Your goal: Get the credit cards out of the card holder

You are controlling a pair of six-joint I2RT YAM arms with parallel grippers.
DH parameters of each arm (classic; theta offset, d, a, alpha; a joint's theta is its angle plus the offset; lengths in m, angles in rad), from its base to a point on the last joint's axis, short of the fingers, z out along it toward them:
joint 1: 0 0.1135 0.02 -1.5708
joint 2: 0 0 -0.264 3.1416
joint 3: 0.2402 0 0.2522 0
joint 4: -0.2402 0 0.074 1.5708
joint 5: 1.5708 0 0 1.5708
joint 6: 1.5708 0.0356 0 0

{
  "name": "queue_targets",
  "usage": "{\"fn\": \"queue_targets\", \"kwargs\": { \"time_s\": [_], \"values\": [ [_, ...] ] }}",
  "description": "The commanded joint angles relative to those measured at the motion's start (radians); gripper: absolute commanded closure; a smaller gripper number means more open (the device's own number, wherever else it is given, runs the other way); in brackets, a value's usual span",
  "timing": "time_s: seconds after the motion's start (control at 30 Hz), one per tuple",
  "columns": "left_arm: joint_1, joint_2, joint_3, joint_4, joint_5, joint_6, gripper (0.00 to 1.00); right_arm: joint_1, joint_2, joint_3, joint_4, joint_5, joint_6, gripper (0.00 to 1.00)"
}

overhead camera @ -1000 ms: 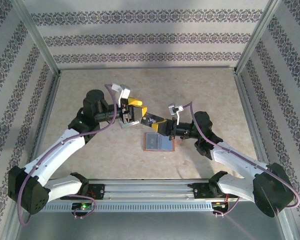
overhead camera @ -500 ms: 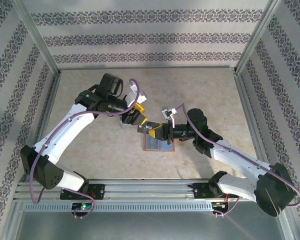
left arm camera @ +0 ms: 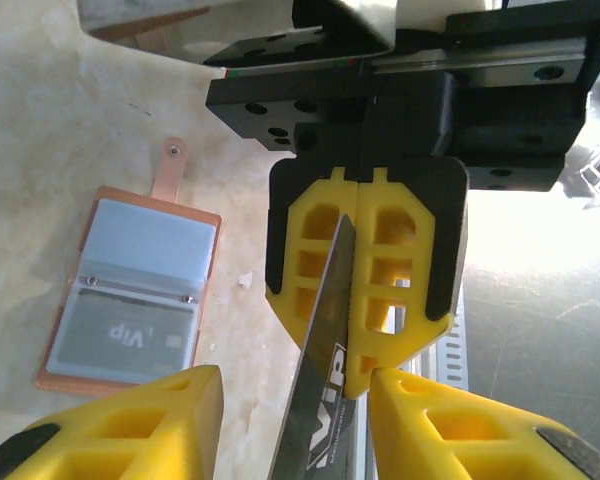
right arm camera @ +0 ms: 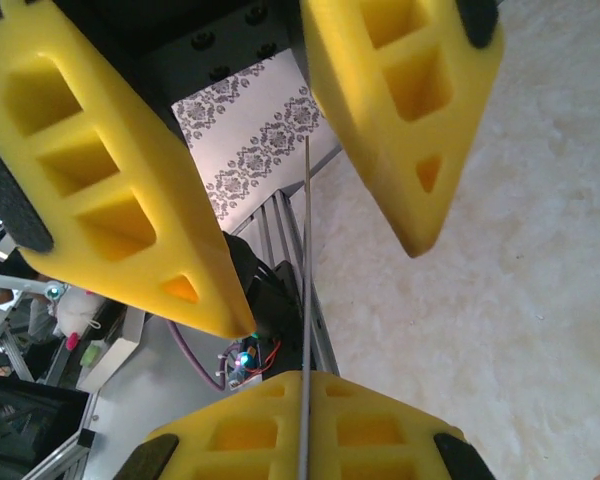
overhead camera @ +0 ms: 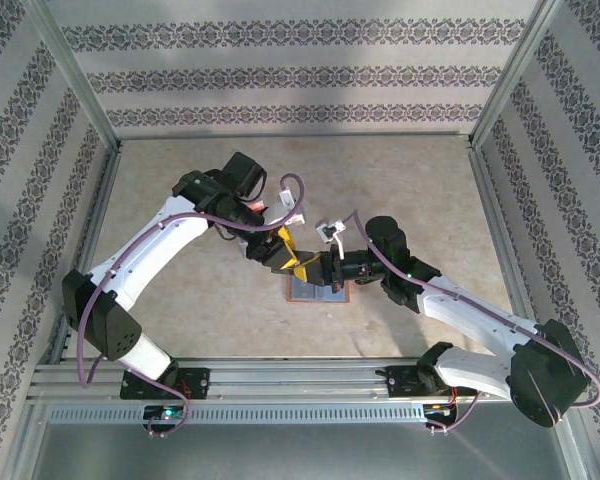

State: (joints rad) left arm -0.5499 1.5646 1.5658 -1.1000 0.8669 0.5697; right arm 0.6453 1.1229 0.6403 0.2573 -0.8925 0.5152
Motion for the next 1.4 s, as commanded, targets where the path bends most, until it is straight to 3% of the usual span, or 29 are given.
{"fn": "queue_targets", "kwargs": {
  "time_s": [0.0,0.07,0.27,0.37,0.43,0.53,0.63,0.67,0.77,1.07,1.37],
  "values": [
    [-0.007,-0.001,0.020,-0.046,0.004,0.036,0.54,0.013,0.005,0.030,0.000,-0.025,-0.035,0.98],
    [-0.008,-0.002,0.018,-0.046,0.006,0.038,0.55,0.015,0.005,0.030,0.000,-0.026,-0.037,0.98],
    [-0.007,0.002,0.009,-0.049,0.027,0.059,0.91,0.016,-0.003,0.029,-0.008,-0.014,-0.043,0.95],
    [-0.007,0.004,0.007,-0.049,0.036,0.073,1.00,0.015,-0.007,0.027,-0.018,-0.003,-0.045,0.88],
    [-0.007,0.000,0.002,-0.041,0.034,0.075,1.00,0.007,-0.014,0.024,-0.030,0.017,-0.047,0.74],
    [-0.003,-0.020,-0.021,0.011,0.008,0.044,1.00,-0.014,-0.032,0.011,-0.041,0.037,-0.042,0.44],
    [0.010,-0.072,-0.084,0.142,-0.073,-0.049,1.00,-0.043,-0.061,-0.011,-0.056,0.070,-0.029,0.27],
    [0.018,-0.094,-0.111,0.196,-0.105,-0.080,1.00,-0.052,-0.073,-0.018,-0.061,0.080,-0.024,0.15],
    [0.049,-0.151,-0.192,0.323,-0.159,-0.134,1.00,-0.068,-0.106,-0.037,-0.078,0.111,-0.008,0.03],
    [0.156,-0.201,-0.392,0.624,-0.332,-0.190,1.00,-0.075,-0.135,-0.058,-0.117,0.219,0.020,0.02],
    [0.242,-0.130,-0.504,0.816,-0.335,-0.013,1.00,-0.112,-0.221,-0.096,-0.110,0.342,0.048,0.02]
  ]
}}
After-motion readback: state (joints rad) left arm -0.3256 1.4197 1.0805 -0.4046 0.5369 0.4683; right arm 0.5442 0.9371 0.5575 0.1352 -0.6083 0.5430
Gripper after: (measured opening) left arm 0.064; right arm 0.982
